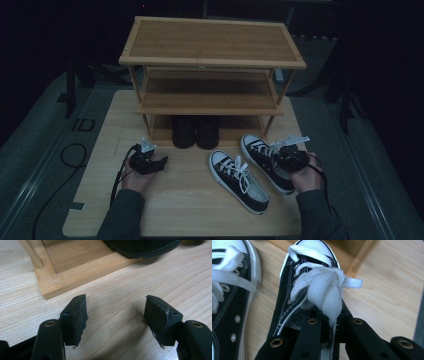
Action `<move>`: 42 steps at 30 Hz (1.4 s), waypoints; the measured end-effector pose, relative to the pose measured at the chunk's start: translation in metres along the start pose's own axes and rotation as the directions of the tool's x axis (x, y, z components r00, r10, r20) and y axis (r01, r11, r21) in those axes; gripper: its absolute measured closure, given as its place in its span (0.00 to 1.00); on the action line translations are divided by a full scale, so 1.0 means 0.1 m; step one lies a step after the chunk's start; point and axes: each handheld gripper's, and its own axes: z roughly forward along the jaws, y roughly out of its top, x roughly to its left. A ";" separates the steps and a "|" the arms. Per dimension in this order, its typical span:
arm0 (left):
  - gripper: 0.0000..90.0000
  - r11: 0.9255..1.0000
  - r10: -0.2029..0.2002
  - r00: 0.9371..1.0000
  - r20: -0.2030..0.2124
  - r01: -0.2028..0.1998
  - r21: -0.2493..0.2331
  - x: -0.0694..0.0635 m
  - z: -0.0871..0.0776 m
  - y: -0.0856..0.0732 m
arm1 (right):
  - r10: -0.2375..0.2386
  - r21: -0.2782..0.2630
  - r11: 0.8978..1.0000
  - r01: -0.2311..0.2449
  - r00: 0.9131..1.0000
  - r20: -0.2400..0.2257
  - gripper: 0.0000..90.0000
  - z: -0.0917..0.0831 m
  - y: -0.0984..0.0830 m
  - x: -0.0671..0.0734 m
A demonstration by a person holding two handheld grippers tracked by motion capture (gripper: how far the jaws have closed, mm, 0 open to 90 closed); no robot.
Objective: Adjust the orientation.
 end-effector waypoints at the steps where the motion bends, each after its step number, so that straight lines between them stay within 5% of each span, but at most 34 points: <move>1: 0.40 1.000 0.000 1.000 0.000 0.000 0.000 0.00 0.00 0.00 | -0.008 -0.003 1.000 0.008 1.000 -0.007 0.95 0.02 0.02 0.02; 16: 0.40 1.000 0.000 1.000 0.000 0.000 0.000 0.00 0.00 0.00 | -0.102 -0.037 0.994 0.100 0.993 -0.064 0.95 0.25 0.05 0.19; 42: 0.40 1.000 0.000 1.000 0.000 0.000 -0.001 0.00 0.00 0.00 | -0.101 -0.053 0.994 0.095 0.984 -0.145 0.95 0.30 -0.12 0.17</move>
